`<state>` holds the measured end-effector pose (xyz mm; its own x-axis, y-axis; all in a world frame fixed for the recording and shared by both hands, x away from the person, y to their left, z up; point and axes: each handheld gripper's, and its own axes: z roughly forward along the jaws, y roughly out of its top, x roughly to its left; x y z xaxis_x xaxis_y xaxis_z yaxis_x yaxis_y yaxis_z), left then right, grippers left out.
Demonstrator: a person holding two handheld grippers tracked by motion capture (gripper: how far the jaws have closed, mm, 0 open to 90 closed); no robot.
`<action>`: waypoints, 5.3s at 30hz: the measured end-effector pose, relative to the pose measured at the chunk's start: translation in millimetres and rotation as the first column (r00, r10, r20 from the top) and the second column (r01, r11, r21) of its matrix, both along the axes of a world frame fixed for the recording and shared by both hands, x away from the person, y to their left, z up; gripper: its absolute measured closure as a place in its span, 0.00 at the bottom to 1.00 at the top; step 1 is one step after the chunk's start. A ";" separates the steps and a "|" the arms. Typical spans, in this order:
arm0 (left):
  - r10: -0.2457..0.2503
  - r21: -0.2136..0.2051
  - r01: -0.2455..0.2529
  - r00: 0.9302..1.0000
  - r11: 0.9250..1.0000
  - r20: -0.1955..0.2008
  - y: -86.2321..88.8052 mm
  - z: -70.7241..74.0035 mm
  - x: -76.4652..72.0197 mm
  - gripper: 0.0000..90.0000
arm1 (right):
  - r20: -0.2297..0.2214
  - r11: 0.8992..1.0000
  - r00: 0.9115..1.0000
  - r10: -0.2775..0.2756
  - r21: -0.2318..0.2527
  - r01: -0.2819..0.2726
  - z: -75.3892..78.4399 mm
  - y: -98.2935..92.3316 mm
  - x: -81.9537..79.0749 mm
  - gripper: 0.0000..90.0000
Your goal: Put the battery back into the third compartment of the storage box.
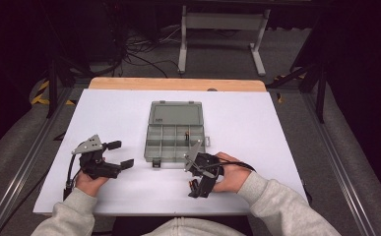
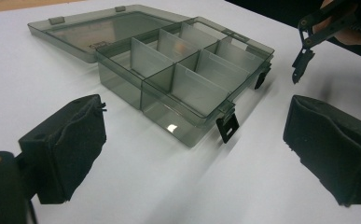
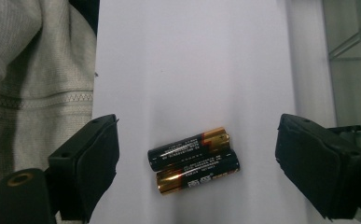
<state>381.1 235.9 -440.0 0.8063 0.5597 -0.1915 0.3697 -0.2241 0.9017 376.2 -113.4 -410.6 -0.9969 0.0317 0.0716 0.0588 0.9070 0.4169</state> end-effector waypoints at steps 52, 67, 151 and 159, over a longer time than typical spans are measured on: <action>0.000 -0.016 0.000 1.000 1.000 -0.011 2.7 -0.3 1.2 0.07 | 0.053 0.997 0.997 0.063 -0.056 -0.060 -21.4 4.3 -8.5 0.43; 0.002 -0.020 -0.002 1.000 1.000 -0.014 3.0 0.2 0.6 0.07 | 0.073 0.998 0.996 0.051 -0.042 -0.048 -16.9 5.9 -9.9 0.46; -0.002 -0.017 0.002 1.000 1.000 -0.012 4.5 -0.3 1.9 0.07 | 0.122 0.962 0.959 -0.256 0.128 0.241 61.0 17.5 133.3 0.46; -0.001 -0.019 0.001 1.000 1.000 -0.012 4.5 -0.5 1.9 0.07 | 0.122 0.954 0.950 -0.289 0.122 0.274 58.3 18.0 145.9 0.46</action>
<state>383.0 240.4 -440.5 0.8047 0.5548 -0.2113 0.3800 -0.2078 0.9014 522.1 -95.4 -352.3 -0.9488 0.3123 -0.0475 0.2413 0.8138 0.5287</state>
